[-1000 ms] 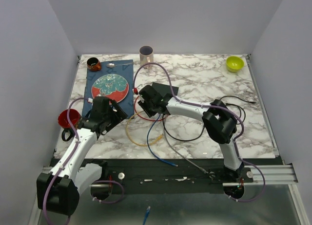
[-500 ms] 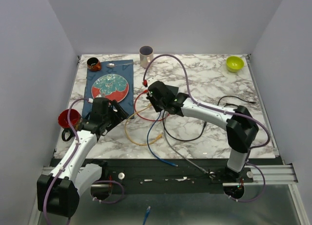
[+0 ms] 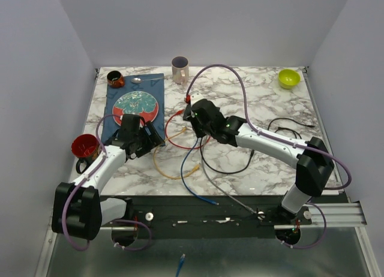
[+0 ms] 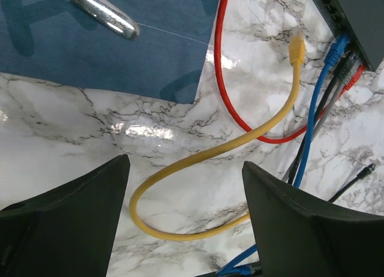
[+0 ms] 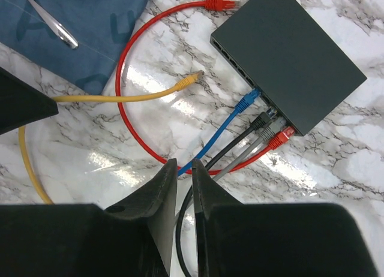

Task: Pull the plug from the switch port

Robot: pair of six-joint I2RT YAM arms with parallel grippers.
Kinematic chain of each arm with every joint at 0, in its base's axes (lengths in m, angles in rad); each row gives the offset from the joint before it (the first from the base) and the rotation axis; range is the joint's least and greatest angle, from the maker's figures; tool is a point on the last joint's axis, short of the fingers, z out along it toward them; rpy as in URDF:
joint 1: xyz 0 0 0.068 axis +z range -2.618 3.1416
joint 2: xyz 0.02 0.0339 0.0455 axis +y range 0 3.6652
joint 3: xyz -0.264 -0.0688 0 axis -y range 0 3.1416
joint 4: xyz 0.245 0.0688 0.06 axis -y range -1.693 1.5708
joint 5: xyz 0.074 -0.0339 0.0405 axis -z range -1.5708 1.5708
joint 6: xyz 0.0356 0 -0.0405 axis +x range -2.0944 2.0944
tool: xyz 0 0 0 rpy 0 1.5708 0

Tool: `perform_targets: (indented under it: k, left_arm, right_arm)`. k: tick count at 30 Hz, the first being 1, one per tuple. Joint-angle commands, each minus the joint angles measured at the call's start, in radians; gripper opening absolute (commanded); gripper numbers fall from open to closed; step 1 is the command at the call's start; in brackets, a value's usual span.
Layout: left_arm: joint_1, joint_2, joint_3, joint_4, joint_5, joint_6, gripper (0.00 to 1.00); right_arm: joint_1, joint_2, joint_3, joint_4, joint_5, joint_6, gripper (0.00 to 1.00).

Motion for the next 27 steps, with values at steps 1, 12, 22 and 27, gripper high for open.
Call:
perform_targets:
  k: [1, 12, 22, 27]
  left_arm:
    - [-0.013, -0.009, -0.005, 0.088, 0.091, 0.020, 0.84]
    - [-0.115, 0.017, -0.050, 0.125, 0.054, 0.084, 0.79]
    - [-0.182, 0.132, 0.016, 0.036, -0.050, 0.120, 0.72]
    - [-0.188, 0.134, 0.022, 0.024, -0.068, 0.115, 0.64]
  right_arm:
    - [0.005, -0.054, -0.028, 0.013, 0.016, 0.008, 0.24]
    - [0.006, -0.099, -0.070, 0.020, 0.024, 0.017, 0.24]
    - [0.006, -0.151, -0.123, 0.029, 0.041, 0.022, 0.24]
    - [0.005, -0.168, -0.153, 0.045, 0.038, 0.030, 0.24]
